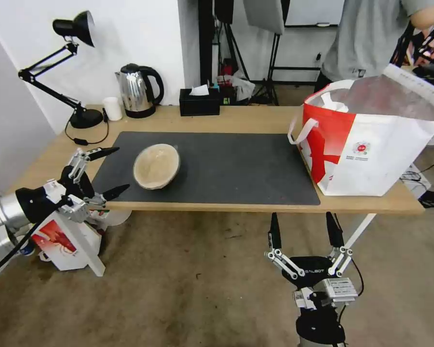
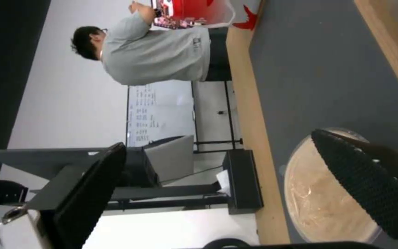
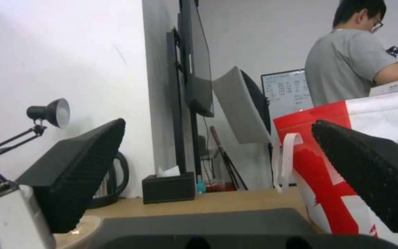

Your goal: Pick up the trash from the table and place it into the takeout bag.

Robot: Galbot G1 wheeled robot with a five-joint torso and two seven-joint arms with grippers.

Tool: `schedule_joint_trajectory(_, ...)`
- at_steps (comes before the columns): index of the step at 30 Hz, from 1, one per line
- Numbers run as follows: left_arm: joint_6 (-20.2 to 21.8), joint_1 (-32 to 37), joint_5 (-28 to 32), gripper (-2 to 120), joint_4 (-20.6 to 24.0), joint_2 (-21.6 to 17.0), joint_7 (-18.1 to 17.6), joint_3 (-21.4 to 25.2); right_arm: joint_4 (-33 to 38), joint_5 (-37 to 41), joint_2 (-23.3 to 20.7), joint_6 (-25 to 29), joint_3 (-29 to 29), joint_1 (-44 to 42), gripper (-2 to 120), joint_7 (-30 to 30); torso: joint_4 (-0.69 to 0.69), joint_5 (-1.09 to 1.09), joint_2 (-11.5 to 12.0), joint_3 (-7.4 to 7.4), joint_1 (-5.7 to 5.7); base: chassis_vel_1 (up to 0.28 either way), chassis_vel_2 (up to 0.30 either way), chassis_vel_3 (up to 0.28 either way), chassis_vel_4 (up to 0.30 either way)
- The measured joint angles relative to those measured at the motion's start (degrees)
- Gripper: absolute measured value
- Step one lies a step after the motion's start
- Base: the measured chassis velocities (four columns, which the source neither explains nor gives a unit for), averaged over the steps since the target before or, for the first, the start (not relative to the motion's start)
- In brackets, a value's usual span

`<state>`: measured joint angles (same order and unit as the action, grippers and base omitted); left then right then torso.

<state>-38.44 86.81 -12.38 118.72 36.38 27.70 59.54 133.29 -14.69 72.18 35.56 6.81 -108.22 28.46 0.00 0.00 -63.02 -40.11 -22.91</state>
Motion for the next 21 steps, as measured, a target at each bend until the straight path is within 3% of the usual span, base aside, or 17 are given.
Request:
schedule_joint_trajectory(8, 0.0, -0.8, -0.9, 100, -1.2, 1.7, 0.3, -1.8, 0.0, 0.0, 0.0, 0.0, 0.0, 0.0, 100, 0.0, 0.00, -0.01, 0.0, 0.00, 0.00, 0.000, 0.000, 0.000, 0.000)
schedule_joint_trajectory(21, 0.9, -1.8, -1.0, 100, -2.6, 0.5, 1.8, -3.2, 0.0, 0.0, 0.0, 0.0, 0.0, 0.0, 100, 0.0, 0.00, -0.01, 0.0, 0.00, 0.00, 0.000, 0.000, 0.000, 0.000)
